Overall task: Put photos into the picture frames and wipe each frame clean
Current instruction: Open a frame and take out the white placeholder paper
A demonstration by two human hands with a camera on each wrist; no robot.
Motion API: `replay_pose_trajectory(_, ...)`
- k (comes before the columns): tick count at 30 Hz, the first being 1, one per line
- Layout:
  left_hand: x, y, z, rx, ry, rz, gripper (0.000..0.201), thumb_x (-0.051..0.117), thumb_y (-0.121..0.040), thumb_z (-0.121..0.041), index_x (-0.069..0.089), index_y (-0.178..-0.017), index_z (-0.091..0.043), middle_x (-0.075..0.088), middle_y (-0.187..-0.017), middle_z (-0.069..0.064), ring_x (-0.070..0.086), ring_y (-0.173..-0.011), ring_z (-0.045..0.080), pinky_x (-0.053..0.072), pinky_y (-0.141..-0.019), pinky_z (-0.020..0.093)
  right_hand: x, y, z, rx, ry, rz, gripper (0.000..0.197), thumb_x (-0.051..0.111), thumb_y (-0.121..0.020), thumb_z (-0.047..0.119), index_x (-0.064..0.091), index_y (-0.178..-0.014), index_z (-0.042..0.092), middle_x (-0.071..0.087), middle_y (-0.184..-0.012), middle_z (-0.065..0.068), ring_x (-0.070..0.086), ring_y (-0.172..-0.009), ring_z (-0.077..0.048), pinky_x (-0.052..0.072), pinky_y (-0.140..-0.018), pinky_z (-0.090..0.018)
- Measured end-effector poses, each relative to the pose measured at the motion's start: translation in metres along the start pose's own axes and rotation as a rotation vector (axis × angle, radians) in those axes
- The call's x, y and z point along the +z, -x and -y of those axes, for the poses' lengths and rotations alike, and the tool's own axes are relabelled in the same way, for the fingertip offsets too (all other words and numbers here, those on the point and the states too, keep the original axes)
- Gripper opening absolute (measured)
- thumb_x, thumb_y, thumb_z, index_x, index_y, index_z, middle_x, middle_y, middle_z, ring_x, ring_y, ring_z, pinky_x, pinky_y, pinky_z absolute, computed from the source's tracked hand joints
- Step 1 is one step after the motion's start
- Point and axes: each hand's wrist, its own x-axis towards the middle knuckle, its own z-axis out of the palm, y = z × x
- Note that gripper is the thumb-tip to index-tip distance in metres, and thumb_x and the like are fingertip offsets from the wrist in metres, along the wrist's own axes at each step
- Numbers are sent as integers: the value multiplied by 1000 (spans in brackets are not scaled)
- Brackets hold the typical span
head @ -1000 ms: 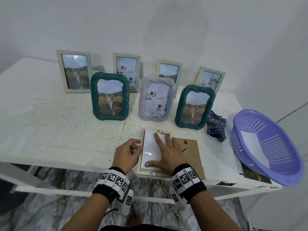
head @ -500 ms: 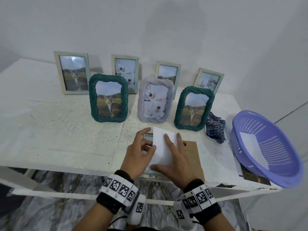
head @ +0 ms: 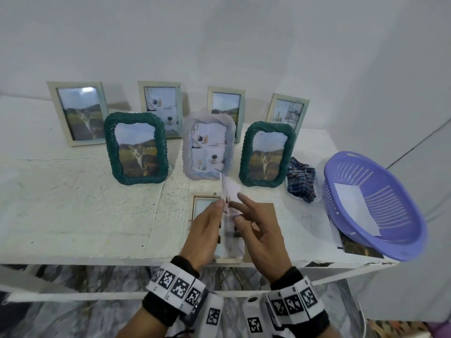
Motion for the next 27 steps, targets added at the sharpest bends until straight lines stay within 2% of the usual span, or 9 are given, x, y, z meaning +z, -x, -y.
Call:
replay_pose_trajectory(2, 5, -4, 2, 37, -7, -54, 32, 32, -104, -28, 60, -121, -28, 67, -116, -19, 58, -113, -1, 43, -97, 19, -12, 6, -5, -9, 60, -87, 33, 55, -92, 31, 58, -125, 27, 64, -116, 7, 61, -102, -10, 55, -72, -26)
replay_pose_trajectory(6, 25, -11, 12, 3, 27, -133, 27, 35, -104, -14, 59, -116, -20, 70, -110, -7, 65, -102, 15, 52, -91, 49, -49, 28, -26, 110, 214, -184, 31, 59, -88, 35, 62, -119, 30, 58, -120, 7, 58, -107, -10, 51, -79, -24)
replay_pose_trajectory(9, 52, -12, 10, -25, 79, -99, 27, 36, -104, -12, 58, -112, -25, 69, -111, -9, 65, -101, 10, 53, -90, 39, -82, 50, -33, 253, -17, -144, 33, 59, -93, 7, 61, -121, 23, 68, -91, -2, 64, -72, -14, 49, -61, -23)
replay_pose_trajectory(12, 81, -12, 12, -22, -15, 13, 26, 39, -103, -11, 54, -116, -27, 67, -117, -6, 64, -100, 1, 52, -84, 23, -115, 74, -37, 314, -135, -172, 33, 56, -93, -1, 62, -119, 18, 60, -65, -3, 56, -57, -21, 45, -53, -30)
replay_pose_trajectory(15, 112, -18, 20, -12, -272, 116, 44, 48, -99, -20, 38, -142, -24, 58, -134, -5, 58, -117, 9, 50, -96, 35, -149, 99, -47, 349, -152, -235, 33, 55, -92, -5, 63, -116, 16, 56, -63, -1, 52, -56, -19, 44, -55, -27)
replay_pose_trajectory(18, 145, -28, 17, 76, -590, 161, 67, 55, -95, -33, 21, -152, -22, 30, -155, -2, 32, -140, 15, 32, -113, 37, -182, 123, -62, 398, -166, -305, 30, 55, -91, -7, 67, -110, 13, 53, -63, -6, 48, -55, -21, 42, -54, -28)
replay_pose_trajectory(20, 171, -36, 11, 206, -707, 218, 68, 59, -92, -37, 25, -149, -26, 17, -158, -1, 18, -144, 17, 25, -116, 36, -206, 140, -72, 443, -161, -358, 25, 54, -90, -9, 69, -101, 9, 53, -61, -11, 47, -54, -22, 41, -52, -27)
replay_pose_trajectory(23, 203, -49, 5, 342, -841, 328, 63, 66, -85, -44, 38, -141, -33, 10, -159, 1, 11, -145, 18, 26, -113, 39, -234, 160, -87, 504, -165, -408, 27, 55, -89, -11, 73, -90, 9, 55, -62, -22, 47, -53, -23, 40, -49, -27)
replay_pose_trajectory(27, 228, -65, 5, 450, -898, 361, 42, 74, -81, -40, 60, -118, -26, 25, -155, 9, 23, -142, 29, 35, -109, 49, -266, 176, -95, 541, -150, -410, 34, 56, -88, -11, 76, -88, 15, 59, -63, -20, 51, -54, -22, 42, -52, -31)
